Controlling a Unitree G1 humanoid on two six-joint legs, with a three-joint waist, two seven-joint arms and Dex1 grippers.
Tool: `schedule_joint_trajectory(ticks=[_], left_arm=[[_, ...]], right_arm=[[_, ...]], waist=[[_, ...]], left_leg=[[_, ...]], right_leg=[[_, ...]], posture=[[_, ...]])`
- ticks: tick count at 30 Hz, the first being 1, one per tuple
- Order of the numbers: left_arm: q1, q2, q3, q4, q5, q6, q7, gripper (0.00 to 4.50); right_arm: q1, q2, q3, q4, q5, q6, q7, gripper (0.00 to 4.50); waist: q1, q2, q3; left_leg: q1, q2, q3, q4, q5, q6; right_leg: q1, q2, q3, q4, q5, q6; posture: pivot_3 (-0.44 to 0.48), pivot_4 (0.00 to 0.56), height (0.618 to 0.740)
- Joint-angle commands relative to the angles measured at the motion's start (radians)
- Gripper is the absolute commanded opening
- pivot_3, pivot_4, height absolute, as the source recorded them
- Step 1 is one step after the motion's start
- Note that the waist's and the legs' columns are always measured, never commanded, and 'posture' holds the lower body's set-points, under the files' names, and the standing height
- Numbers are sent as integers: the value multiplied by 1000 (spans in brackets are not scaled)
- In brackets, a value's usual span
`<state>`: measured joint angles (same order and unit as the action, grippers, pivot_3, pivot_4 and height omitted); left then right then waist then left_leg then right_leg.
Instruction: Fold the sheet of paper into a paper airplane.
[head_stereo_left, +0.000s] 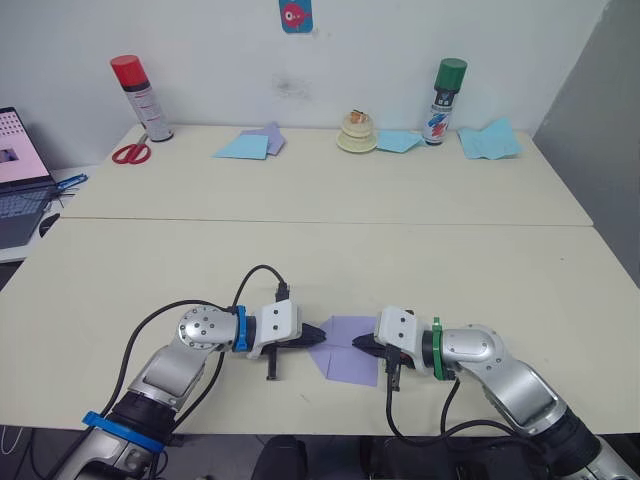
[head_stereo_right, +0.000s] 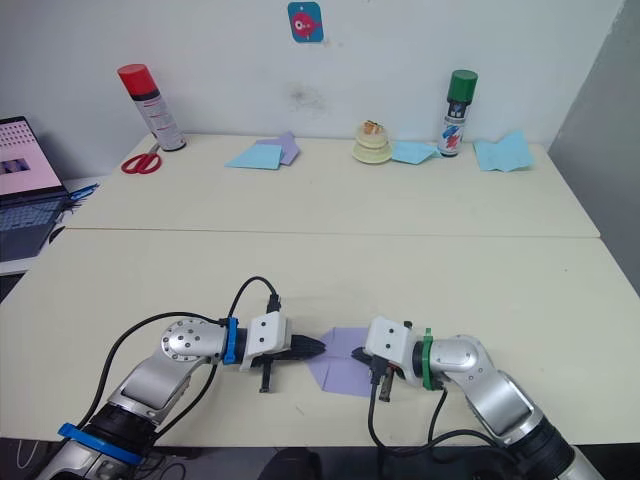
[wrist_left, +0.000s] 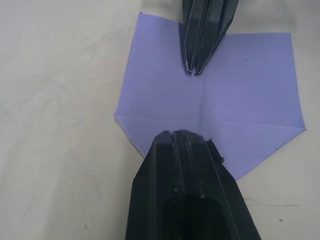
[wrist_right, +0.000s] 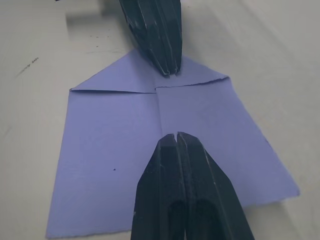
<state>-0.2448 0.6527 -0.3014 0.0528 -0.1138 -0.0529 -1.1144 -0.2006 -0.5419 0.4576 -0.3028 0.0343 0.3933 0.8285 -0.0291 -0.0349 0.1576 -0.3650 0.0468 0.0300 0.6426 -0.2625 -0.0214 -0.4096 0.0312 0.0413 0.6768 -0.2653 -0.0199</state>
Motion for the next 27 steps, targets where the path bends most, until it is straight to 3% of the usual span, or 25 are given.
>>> schedule_joint_trajectory(ticks=[1,19,25,27], left_arm=[[50,26,-7,65,38,10,-4,0],[127,66,43,92,23,-19,-11,0],[132,49,42,59,13,-1,0,0],[132,44,40,49,12,2,3,0]], right_arm=[[16,-27,20,28,-36,8,12,15],[26,-22,-10,19,-16,-36,14,15],[27,9,-135,-84,116,-4,12,15],[34,-15,-190,-126,175,56,29,386]], waist=[[0,0,0],[-2,1,-2],[-3,3,0],[-3,4,1]], left_leg=[[0,0,0,0,0,0],[2,0,0,-2,0,0],[1,1,1,-3,0,0],[1,0,1,-3,0,0]], right_leg=[[0,0,0,0,0,0],[-1,0,0,0,-1,-1],[-2,0,0,0,-1,-1],[-2,0,1,0,-1,-1]], posture=[[0,150,725],[0,150,725],[0,150,725],[0,150,725]])
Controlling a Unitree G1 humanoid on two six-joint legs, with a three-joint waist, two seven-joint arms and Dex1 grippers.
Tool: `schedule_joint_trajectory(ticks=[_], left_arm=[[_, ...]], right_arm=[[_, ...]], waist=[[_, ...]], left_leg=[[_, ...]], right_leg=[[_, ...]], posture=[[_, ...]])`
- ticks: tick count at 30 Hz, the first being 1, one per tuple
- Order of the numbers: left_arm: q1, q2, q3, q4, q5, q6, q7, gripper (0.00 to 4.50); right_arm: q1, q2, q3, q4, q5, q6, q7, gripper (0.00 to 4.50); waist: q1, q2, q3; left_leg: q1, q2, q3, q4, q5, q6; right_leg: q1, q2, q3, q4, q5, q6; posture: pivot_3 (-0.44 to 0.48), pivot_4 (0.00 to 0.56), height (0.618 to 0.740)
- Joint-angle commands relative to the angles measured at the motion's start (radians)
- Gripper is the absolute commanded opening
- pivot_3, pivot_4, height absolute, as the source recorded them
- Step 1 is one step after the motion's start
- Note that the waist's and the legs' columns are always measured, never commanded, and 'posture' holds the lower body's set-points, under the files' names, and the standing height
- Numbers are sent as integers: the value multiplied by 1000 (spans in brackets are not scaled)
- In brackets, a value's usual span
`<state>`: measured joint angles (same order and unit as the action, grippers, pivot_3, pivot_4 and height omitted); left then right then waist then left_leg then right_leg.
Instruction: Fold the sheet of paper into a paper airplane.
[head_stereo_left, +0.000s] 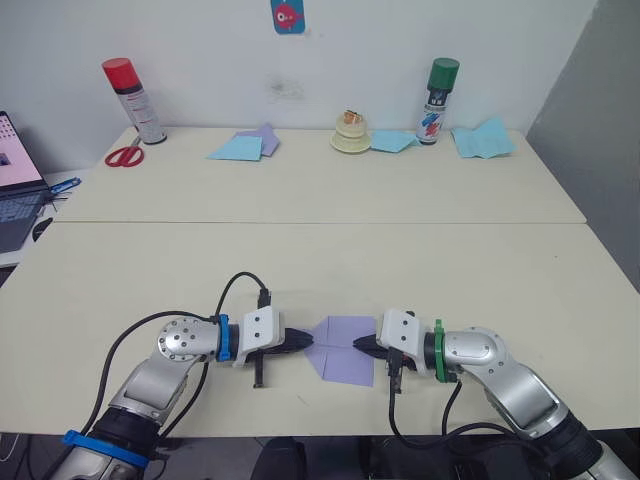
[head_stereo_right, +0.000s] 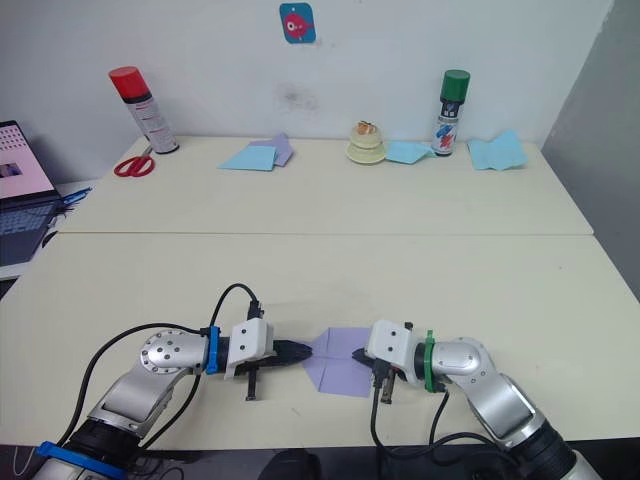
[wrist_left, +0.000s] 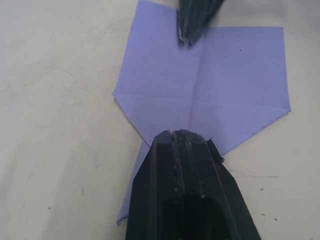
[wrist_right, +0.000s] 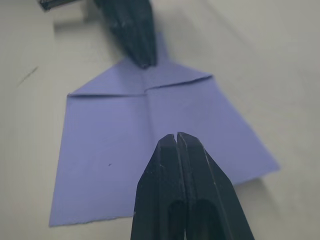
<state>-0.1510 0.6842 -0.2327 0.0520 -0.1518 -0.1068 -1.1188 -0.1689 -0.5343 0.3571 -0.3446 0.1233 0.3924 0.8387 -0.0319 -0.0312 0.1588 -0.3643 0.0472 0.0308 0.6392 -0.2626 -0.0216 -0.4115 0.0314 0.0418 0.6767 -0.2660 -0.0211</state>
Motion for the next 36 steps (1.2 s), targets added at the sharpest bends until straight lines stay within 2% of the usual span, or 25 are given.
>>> schedule_joint_trajectory(ticks=[1,5,8,12,18,20,22,27,31,36], left_arm=[[39,10,-30,46,50,57,8,0],[32,-3,-36,37,49,57,12,0],[26,-11,-40,32,50,56,14,0],[25,-13,-41,28,51,55,15,0],[34,-11,-33,-1,42,76,27,0],[39,-10,-29,-19,38,85,30,0],[46,-9,-23,-37,34,94,33,0],[70,9,10,-96,6,123,38,0],[88,31,67,-172,-46,183,46,0],[105,72,202,-325,-197,388,84,0]], right_arm=[[7,-37,-115,-101,115,89,29,570],[14,-61,-216,-120,225,255,11,1924],[-28,-17,-234,-94,297,434,-41,2974],[-92,45,-203,-53,350,564,-65,2974],[-157,114,-125,80,334,560,-68,2974],[-165,133,-114,101,338,543,-62,2621],[-169,140,-104,109,342,525,-49,2080],[-167,144,-87,103,348,486,-14,150],[-161,138,-82,72,351,434,17,31],[-181,100,-61,35,254,198,55,31]], waist=[[0,0,1],[1,-1,1],[1,0,2],[0,1,4],[1,1,4],[0,1,4],[0,1,4],[0,1,4],[-3,0,5],[-6,-2,11]], left_leg=[[0,0,0,0,0,0],[0,0,0,-2,0,0],[0,0,0,-3,0,0],[0,0,0,-3,0,0],[-2,0,0,-4,0,0],[-2,0,0,-5,0,0],[-2,0,1,-8,0,0],[-5,0,0,-10,0,0],[-13,0,0,-9,0,0],[-19,1,-3,-9,0,0]], right_leg=[[0,0,0,0,0,0],[0,0,0,-2,0,0],[0,0,0,-2,0,0],[0,0,1,-2,0,1],[0,0,0,-5,2,3],[0,0,0,-7,3,6],[0,0,0,-10,4,8],[-1,0,-1,-14,5,8],[-9,0,-1,-13,5,8],[-14,1,-4,-12,5,8]], posture=[[0,150,725],[0,150,725],[0,150,725],[0,150,725],[0,150,725],[0,150,725],[0,150,725],[0,150,725],[0,150,725],[0,150,725]])
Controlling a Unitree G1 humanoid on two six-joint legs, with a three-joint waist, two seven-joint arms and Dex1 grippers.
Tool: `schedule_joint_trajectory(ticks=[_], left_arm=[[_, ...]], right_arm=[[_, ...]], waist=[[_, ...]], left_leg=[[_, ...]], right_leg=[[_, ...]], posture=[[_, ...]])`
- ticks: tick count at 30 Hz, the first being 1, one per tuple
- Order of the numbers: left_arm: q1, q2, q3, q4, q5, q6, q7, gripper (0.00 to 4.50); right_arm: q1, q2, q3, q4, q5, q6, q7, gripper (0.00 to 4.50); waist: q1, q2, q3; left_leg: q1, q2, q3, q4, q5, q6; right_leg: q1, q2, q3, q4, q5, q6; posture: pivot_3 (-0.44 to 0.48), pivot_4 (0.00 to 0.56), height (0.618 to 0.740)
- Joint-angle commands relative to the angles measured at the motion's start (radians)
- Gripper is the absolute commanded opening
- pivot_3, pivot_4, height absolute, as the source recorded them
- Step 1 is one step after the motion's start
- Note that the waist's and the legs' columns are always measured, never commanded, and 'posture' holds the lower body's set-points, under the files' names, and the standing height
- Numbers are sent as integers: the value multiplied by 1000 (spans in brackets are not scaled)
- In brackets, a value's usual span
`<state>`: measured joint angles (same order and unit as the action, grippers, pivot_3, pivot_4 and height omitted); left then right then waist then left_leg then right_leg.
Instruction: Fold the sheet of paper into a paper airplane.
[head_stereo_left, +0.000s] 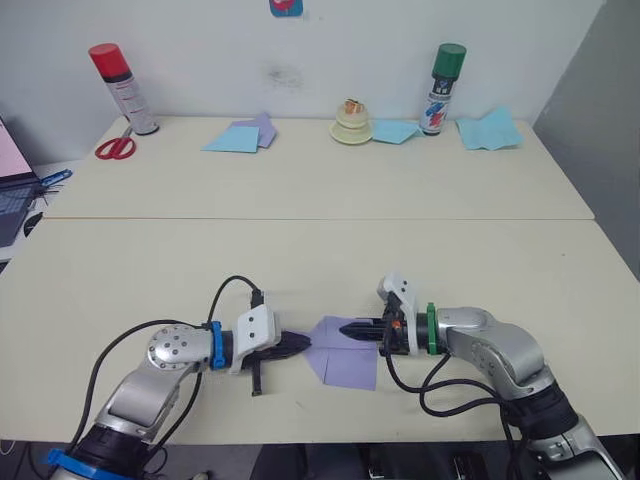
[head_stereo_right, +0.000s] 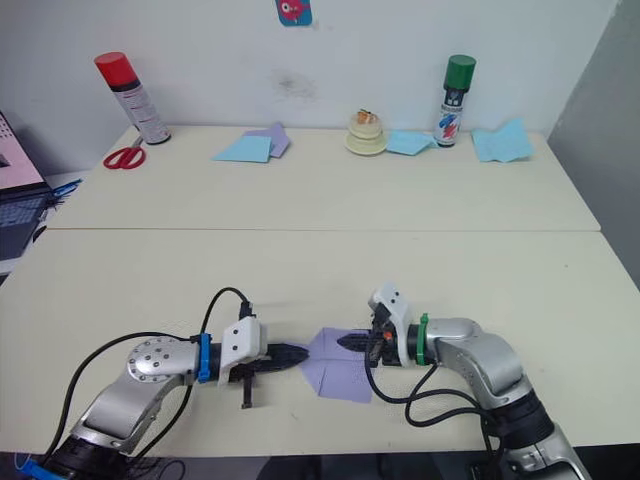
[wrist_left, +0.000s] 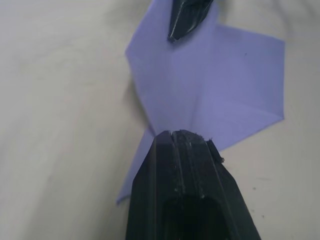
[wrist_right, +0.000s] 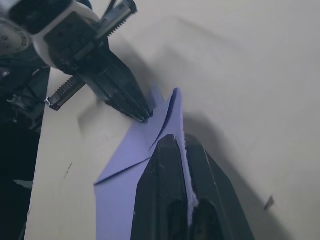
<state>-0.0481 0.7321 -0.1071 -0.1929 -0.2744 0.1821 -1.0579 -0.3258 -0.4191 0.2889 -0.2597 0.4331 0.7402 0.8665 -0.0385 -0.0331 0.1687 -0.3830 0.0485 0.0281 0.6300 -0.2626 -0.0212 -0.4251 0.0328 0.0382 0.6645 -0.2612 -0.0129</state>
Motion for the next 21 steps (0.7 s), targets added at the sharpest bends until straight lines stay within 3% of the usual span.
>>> schedule_joint_trajectory(ticks=[1,5,8,12,17,21], left_arm=[[4,33,102,-101,-99,134,29,0],[4,57,177,-142,-161,233,49,0],[-4,65,206,-155,-182,267,60,0],[-11,71,220,-159,-192,288,64,0],[-13,75,207,-175,-191,297,66,0],[-13,72,200,-196,-195,314,69,0]], right_arm=[[-33,-24,16,-47,-97,-231,31,31],[-80,-46,39,5,-262,-561,30,31],[-132,-81,68,110,-432,-913,12,31],[-164,-104,90,269,-633,-1327,-109,31],[-91,-102,104,388,-773,-1584,-250,31],[-39,-108,131,416,-818,-1650,-281,31]], waist=[[1,-2,3],[0,-4,5],[2,-4,5],[6,-5,6],[7,-5,6],[6,-5,6]], left_leg=[[0,0,0,0,0,0],[0,-1,1,1,0,0],[0,-1,1,1,0,0],[0,-1,2,1,0,0],[0,-1,2,1,0,-1],[0,-1,4,3,0,-1]], right_leg=[[0,0,0,0,0,0],[0,0,1,-1,0,0],[0,0,1,-1,0,0],[0,-1,1,-1,0,0],[0,-1,2,0,0,-1],[0,-1,4,1,0,-1]], posture=[[0,150,725],[0,150,725],[0,150,725],[0,150,725],[0,150,725],[0,150,725]])
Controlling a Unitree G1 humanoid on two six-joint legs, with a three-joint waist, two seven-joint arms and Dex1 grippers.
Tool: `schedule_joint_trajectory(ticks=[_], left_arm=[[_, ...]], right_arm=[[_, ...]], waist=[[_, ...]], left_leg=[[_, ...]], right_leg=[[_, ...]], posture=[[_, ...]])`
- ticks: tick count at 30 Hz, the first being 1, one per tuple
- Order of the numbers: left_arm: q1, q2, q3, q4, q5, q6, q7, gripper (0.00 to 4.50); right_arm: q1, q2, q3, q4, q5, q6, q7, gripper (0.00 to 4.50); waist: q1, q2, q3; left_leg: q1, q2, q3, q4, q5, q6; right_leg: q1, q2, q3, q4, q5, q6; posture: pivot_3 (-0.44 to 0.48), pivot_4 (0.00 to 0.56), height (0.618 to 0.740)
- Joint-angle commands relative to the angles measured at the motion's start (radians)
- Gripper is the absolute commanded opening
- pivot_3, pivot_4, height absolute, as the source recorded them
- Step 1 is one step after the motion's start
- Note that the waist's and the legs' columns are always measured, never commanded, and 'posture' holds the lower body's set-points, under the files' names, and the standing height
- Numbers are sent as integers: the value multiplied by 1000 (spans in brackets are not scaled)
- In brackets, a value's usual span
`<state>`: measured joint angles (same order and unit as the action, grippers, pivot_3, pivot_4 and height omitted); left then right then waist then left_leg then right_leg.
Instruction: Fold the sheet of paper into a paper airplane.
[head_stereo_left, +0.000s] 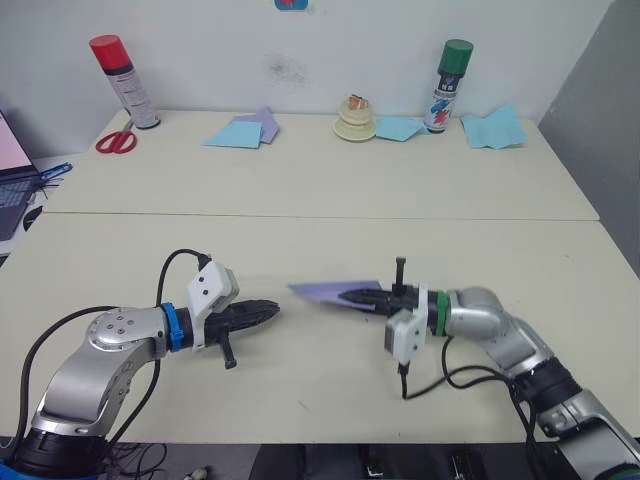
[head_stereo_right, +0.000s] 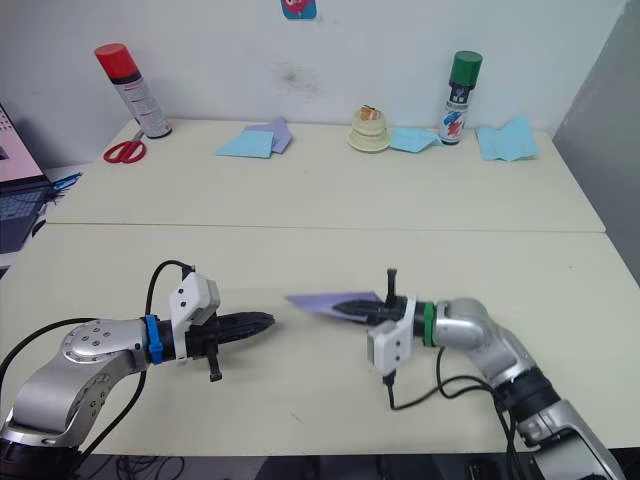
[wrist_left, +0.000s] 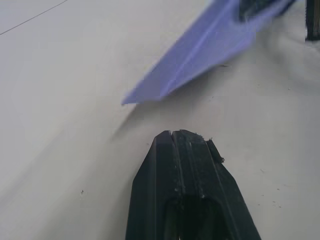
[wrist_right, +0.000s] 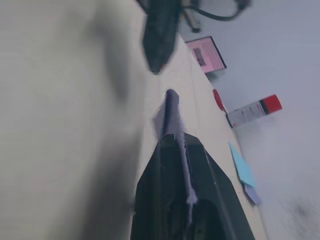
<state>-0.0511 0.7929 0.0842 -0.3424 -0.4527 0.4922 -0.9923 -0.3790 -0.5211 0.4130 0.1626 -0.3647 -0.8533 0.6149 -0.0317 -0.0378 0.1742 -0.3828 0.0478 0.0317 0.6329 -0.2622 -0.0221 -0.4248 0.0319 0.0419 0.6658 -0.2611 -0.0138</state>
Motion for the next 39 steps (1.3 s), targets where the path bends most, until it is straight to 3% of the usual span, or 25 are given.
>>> schedule_joint_trajectory(ticks=[1,4,11,20,27,30,39], left_arm=[[-9,12,8,-51,-17,8,3,0],[-10,13,8,-60,-20,18,1,0],[-5,4,-5,-67,-12,21,3,0],[-8,-15,-32,-53,5,-4,7,0],[-2,-12,-42,-39,8,-24,-7,0],[-6,-14,-48,-38,7,-23,-9,0],[-7,-42,-108,-65,12,-16,6,0]], right_arm=[[26,-9,10,-5,-16,-57,-29,31],[55,-18,19,-17,12,-32,-10,31],[115,-45,40,-149,93,69,71,2394],[190,-64,-5,-448,359,360,147,2394],[121,-29,-19,-386,344,679,166,33],[98,-7,0,-340,319,753,180,33],[131,-19,62,-307,236,690,230,33]], waist=[[-1,0,0],[0,0,0],[1,-1,0],[1,-1,0],[1,-1,0],[1,-1,0],[2,-1,0]], left_leg=[[0,0,0,1,0,0],[1,0,0,8,0,0],[7,0,-1,13,0,0],[5,0,-2,13,0,0],[5,0,-2,14,0,0],[5,0,-2,14,0,0],[3,0,-2,14,0,0]], right_leg=[[0,0,0,1,0,0],[0,0,0,9,-1,-1],[4,0,0,17,0,-2],[3,0,-1,16,0,-2],[3,0,-1,16,1,-1],[3,0,-1,16,0,-2],[2,0,-1,15,0,-2]], posture=[[0,150,725],[0,150,725],[0,150,725],[0,150,725],[0,150,725],[0,150,725],[0,150,725]])
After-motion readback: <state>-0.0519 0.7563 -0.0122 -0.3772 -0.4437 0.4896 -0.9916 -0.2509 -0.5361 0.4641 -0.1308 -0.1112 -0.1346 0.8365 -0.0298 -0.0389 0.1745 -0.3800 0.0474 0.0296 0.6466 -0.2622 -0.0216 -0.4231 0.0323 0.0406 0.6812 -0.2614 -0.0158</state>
